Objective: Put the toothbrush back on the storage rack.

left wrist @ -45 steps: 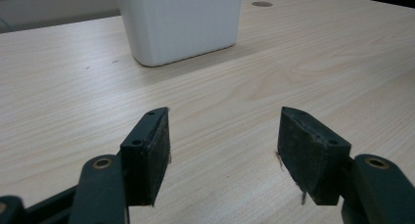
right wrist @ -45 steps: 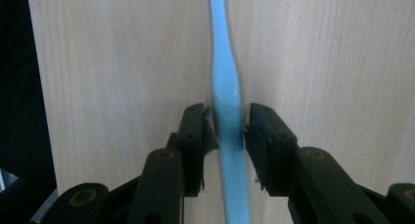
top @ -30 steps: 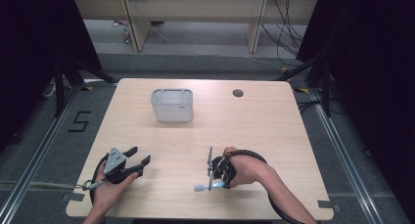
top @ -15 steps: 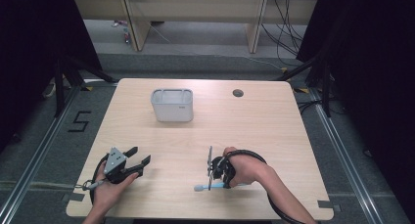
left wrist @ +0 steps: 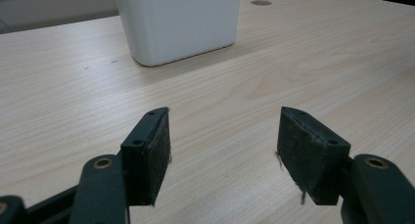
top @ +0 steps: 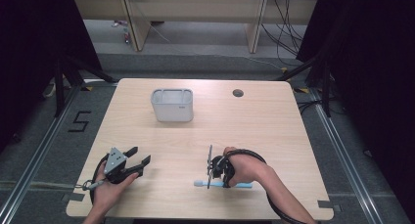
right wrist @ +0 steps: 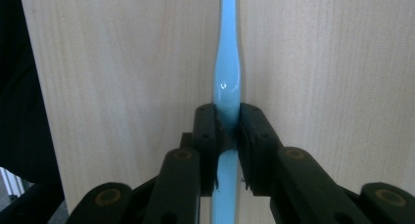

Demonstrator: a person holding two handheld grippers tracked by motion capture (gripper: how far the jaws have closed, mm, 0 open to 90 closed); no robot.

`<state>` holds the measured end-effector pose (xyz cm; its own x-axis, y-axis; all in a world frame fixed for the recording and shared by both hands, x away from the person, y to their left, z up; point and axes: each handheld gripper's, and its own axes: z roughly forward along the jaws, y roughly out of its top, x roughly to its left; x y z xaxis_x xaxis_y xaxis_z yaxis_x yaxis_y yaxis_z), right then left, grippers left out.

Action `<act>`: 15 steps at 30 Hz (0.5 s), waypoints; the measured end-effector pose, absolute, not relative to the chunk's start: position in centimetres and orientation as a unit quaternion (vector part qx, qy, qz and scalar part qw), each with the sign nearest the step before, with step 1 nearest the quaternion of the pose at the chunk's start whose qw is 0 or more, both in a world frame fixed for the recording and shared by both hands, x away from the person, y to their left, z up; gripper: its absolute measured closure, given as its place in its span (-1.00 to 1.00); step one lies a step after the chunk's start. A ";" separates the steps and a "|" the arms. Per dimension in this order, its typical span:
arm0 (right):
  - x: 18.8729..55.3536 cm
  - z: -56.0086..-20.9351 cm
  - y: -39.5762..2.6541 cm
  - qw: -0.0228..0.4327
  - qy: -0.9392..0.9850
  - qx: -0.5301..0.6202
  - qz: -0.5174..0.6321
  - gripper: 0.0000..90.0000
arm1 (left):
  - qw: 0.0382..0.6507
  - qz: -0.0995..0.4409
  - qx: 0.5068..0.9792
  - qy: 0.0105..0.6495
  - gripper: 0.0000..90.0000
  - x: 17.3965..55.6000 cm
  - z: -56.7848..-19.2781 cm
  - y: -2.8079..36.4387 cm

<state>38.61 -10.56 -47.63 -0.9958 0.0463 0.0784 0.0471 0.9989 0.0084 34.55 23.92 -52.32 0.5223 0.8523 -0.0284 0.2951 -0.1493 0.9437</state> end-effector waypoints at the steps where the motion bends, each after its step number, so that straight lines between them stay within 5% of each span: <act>1: 38.6 -47.6 -10.5 0.040 -0.999 -0.025 -0.005 0.75 | 0.510 0.273 0.708 0.406 -0.19 34.6 -52.3 23.9; 15: 38.8 -46.8 -11.5 0.042 -0.997 -0.051 -0.039 0.75 | 0.508 0.274 0.708 0.406 -0.19 34.6 -52.3 23.9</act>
<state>38.79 -11.54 -46.80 -0.9912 0.0989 0.0881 0.1055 0.9917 0.0738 34.55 23.87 -52.32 0.5198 0.8539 -0.0256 0.2973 -0.1527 0.9425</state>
